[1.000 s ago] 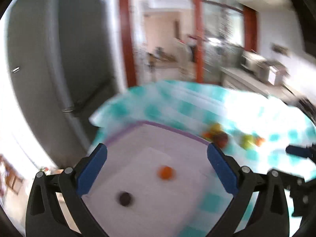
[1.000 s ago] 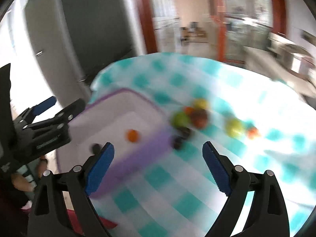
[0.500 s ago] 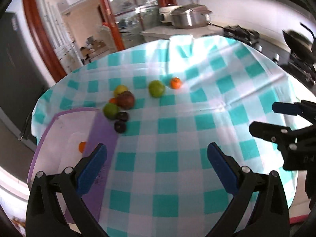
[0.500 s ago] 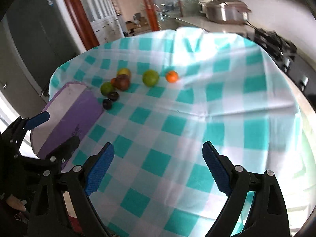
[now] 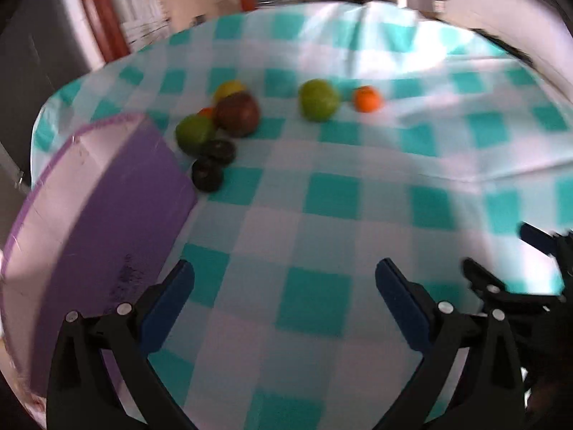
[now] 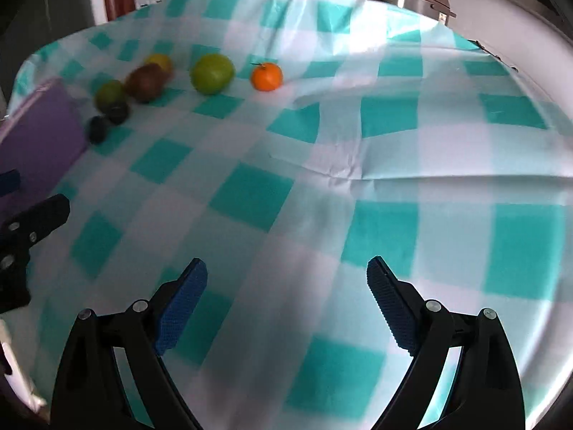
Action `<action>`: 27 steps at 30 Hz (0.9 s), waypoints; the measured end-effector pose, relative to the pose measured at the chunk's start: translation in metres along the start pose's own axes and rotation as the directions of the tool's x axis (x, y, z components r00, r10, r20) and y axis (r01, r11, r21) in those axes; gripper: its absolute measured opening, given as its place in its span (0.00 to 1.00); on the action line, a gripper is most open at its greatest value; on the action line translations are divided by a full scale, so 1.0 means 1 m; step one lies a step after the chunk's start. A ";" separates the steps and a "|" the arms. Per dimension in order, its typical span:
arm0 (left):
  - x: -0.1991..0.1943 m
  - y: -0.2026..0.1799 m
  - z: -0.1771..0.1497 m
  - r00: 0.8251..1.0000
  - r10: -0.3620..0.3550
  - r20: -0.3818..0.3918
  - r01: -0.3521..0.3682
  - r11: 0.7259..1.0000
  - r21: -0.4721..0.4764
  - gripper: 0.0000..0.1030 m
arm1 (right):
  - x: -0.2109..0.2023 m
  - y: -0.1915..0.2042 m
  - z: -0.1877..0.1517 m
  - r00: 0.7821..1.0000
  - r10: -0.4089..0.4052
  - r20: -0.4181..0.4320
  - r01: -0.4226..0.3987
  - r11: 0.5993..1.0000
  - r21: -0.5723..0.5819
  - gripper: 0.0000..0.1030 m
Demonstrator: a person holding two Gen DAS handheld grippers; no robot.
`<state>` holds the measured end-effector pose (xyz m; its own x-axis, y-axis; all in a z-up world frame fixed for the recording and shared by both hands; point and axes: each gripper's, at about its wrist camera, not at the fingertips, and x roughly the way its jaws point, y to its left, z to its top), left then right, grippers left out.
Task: Organize fruits
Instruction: 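Withdraw both tools from the box back toward the remaining fruits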
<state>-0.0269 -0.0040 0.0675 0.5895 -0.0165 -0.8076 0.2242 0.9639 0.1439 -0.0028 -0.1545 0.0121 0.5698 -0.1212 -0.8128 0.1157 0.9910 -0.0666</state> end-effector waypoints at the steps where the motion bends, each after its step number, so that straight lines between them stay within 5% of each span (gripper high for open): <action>1: 0.016 -0.001 0.001 1.000 0.012 0.005 -0.012 1.000 -0.005 0.98 | 0.009 0.000 0.002 1.000 -0.008 -0.009 0.008 1.000 0.006 0.86; 4: 0.049 -0.008 0.003 0.999 0.025 -0.022 -0.025 1.000 0.002 0.98 | 0.034 -0.006 0.006 1.000 -0.014 0.002 0.014 0.996 0.083 0.96; 10: 0.077 -0.009 0.014 1.000 -0.004 -0.022 0.002 0.993 -0.117 0.99 | 0.050 -0.012 0.012 1.000 -0.012 0.003 0.011 0.986 0.166 0.96; 27: 0.063 0.004 0.027 0.999 0.000 -0.040 -0.008 0.982 -0.188 0.99 | 0.049 -0.008 0.017 1.000 -0.011 0.002 0.010 0.986 0.166 0.96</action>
<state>0.0321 -0.0086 0.0326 0.5580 -0.0055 -0.8298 0.0694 0.9968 0.0400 0.0381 -0.1690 -0.0170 0.5702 -0.1321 -0.8108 0.2547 0.9668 0.0217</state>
